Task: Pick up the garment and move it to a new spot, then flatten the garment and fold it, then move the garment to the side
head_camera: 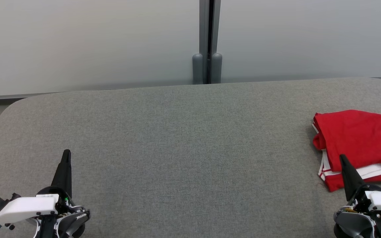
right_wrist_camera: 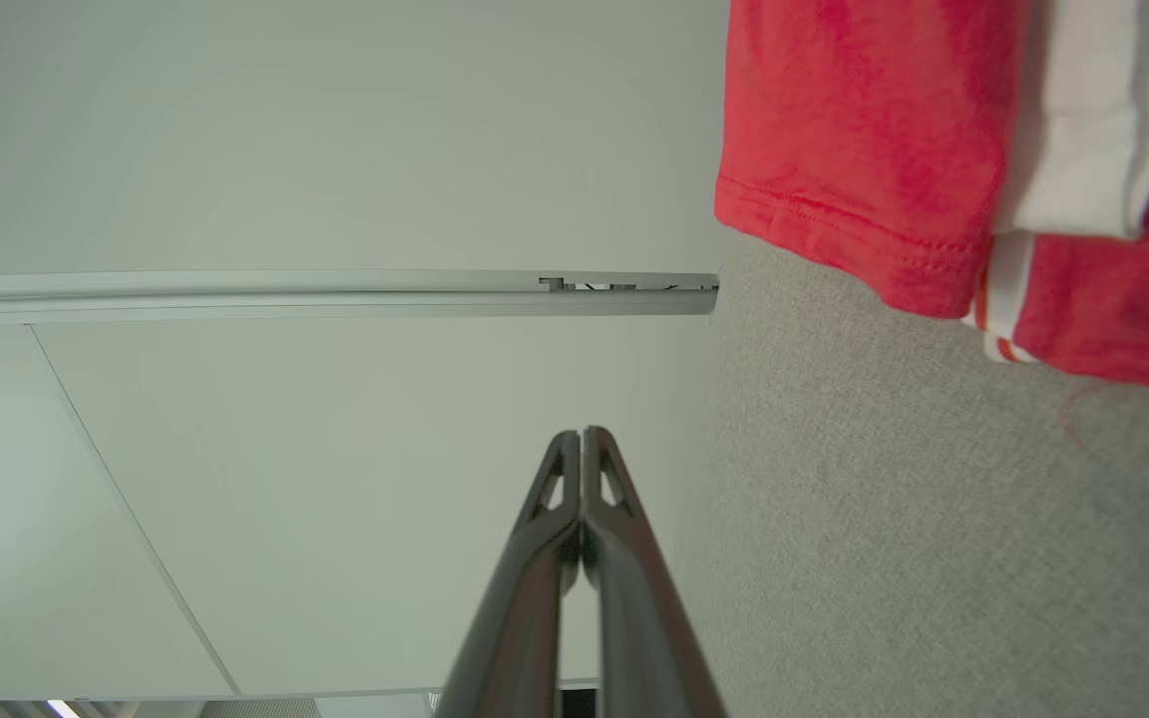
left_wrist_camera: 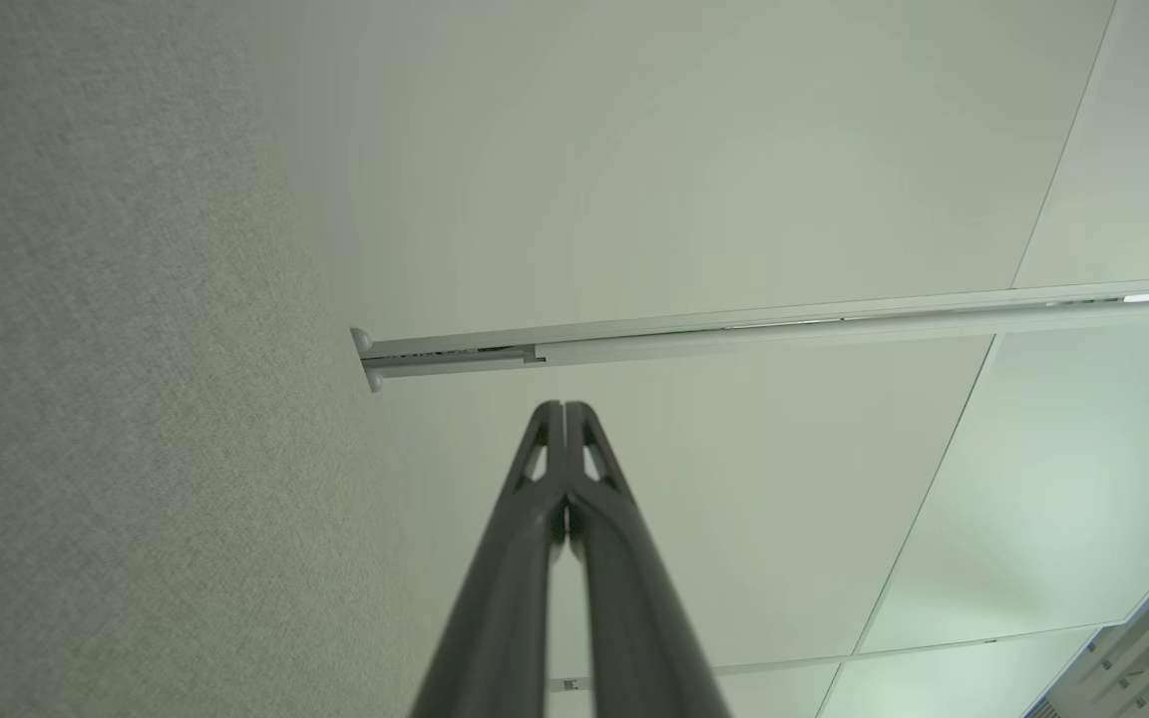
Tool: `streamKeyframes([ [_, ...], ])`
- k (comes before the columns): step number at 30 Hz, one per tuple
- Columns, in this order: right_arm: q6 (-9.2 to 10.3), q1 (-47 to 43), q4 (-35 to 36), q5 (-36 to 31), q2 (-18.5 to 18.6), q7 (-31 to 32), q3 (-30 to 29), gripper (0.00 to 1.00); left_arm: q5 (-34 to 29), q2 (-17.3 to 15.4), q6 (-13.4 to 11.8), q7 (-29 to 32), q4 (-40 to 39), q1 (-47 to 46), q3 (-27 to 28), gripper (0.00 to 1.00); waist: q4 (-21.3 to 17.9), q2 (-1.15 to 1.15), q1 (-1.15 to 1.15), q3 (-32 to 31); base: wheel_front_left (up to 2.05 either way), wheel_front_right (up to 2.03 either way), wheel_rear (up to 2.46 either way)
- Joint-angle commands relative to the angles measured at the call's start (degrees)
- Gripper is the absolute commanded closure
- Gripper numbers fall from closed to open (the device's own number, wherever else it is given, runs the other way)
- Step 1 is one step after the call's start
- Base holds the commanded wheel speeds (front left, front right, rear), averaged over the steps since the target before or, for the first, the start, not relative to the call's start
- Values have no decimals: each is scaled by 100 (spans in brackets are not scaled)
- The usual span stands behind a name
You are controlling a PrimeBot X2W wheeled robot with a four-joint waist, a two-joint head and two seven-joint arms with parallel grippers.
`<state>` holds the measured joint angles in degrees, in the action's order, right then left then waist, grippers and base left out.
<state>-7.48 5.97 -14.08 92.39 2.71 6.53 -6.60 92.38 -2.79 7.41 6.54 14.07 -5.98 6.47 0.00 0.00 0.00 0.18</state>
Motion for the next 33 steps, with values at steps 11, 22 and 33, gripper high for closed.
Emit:
streamKeyframes([
  [11, -2, 50, 12, 5, 23, 16, -3, 100, 8, -17, 23, 16, -5, -58, 19, 100, 0, 0, 0, 0, 0, 0, 0],
  [22, -2, 50, 12, 5, 23, 16, -3, 100, 8, -17, 24, 15, -5, -58, 19, 100, 0, 0, 0, 0, 0, 0, 0],
  [33, -2, 50, 12, 5, 23, 16, -3, 100, 8, -17, 24, 16, -5, -58, 19, 100, 0, 0, 0, 0, 0, 0, 0],
])
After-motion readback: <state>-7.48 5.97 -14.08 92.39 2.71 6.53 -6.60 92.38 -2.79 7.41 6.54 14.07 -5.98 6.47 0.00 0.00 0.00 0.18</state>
